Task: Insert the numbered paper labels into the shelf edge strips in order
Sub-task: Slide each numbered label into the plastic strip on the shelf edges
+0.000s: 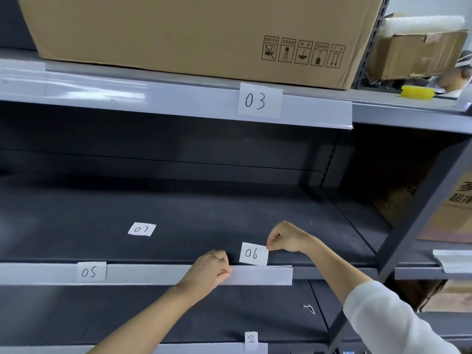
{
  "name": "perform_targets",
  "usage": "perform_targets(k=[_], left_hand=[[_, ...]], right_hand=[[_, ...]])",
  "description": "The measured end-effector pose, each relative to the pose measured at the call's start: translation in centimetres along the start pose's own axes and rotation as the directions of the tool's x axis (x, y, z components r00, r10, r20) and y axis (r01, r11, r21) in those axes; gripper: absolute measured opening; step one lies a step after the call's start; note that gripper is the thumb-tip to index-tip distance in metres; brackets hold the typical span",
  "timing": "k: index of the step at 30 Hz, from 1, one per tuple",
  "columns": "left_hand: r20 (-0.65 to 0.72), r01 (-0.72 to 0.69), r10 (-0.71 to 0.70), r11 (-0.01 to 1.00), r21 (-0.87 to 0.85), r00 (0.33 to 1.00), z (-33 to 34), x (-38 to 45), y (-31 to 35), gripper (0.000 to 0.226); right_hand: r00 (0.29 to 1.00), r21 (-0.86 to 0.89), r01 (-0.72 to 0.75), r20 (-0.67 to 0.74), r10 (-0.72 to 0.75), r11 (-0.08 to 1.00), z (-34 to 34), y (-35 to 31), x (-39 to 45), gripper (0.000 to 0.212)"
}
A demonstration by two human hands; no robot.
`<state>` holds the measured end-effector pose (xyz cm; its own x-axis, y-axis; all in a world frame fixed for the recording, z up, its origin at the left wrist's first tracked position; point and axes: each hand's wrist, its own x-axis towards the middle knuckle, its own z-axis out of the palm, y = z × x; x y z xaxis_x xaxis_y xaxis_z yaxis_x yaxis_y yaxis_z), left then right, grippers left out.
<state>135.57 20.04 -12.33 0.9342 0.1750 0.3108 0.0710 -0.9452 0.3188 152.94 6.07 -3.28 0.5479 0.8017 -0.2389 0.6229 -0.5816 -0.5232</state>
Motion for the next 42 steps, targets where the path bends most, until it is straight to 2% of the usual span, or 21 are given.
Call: perform_targets(k=[5, 16, 23, 28, 34, 38, 42], left_hand=[[0.104, 0.141, -0.138, 0.990, -0.022, 0.985, 0.1, 0.8, 0.0, 0.016], [0.172, 0.175, -0.171, 0.985, -0.009, 0.970, -0.4, 1.4, 0.1, 0.021], [0.177, 0.173, -0.164, 0.984, -0.037, 0.970, -0.3, 1.5, 0.0, 0.024], [0.170, 0.190, -0.180, 0.981, -0.044, 0.969, -0.4, 1.5, 0.0, 0.013], [0.178, 0.186, -0.174, 0.981, -0.053, 0.969, -0.7, 1.4, 0.3, 0.019], [0.138, 0.185, -0.172, 0.979, -0.088, 0.975, -1.2, 1.1, 0.8, 0.019], [0.101, 0.177, -0.166, 0.978, -0.107, 0.981, -1.5, 0.9, 1.1, 0.030]], right_hand=[[1.000, -0.022, 0.006, -0.002, -0.006, 1.000, 0.6, -0.3, 0.3, 0.021], [1.000, -0.056, 0.006, 0.013, -0.005, 0.998, 0.8, -0.6, 0.6, 0.016], [0.999, -0.071, 0.014, 0.048, -0.010, 0.997, 0.9, -1.2, 0.8, 0.018], [0.998, -0.093, 0.014, 0.057, -0.008, 0.996, 0.9, -1.3, 1.1, 0.020], [0.999, -0.111, 0.005, 0.044, -0.001, 0.994, 1.1, -1.4, 1.2, 0.020], [0.997, -0.156, -0.009, 0.075, 0.022, 0.988, 2.0, -1.2, 1.1, 0.021], [0.994, -0.162, -0.059, 0.079, 0.072, 0.985, 2.9, -0.3, 0.7, 0.021]])
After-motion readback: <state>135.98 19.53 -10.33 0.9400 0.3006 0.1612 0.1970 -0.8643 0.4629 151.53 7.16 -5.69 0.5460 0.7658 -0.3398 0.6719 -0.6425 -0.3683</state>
